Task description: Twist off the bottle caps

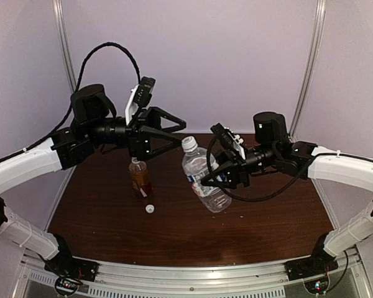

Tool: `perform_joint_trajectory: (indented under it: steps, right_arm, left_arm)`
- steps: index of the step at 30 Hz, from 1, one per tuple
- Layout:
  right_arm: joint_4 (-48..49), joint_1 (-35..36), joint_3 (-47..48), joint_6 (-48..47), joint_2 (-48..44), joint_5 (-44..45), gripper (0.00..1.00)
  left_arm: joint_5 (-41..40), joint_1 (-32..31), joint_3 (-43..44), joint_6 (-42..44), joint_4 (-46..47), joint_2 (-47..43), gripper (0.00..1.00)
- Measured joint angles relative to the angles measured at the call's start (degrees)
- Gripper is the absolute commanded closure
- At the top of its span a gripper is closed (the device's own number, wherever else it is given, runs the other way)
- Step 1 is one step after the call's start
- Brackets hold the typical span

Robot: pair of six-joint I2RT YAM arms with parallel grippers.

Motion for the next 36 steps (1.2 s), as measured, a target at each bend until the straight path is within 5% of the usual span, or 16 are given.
perform_joint_trajectory:
  steps: [7, 18, 31, 36]
  right_arm:
    - [1.03, 0.33, 0.11, 1.73, 1.38, -4.66, 0.63]
    - [2.95, 0.39, 0.22, 2.82, 1.97, -6.56, 0.63]
    - [2.99, 0.70, 0.48, 2.49, 2.03, -4.81, 0.63]
    - [0.72, 0.63, 1.60, 1.42, 1.42, 3.21, 0.64]
  left_arm:
    - [8.28, 0.00, 1.25, 1.60, 2.51, 4.48, 0.28]
    - [12.92, 0.00, 1.40, 1.09, 5.14, 6.64, 0.61]
    - [11.67, 0.17, 1.40, 0.66, 5.90, 6.67, 0.82]
    - [2.49, 0.42, 1.42, -0.17, 2.08, 5.11, 0.82]
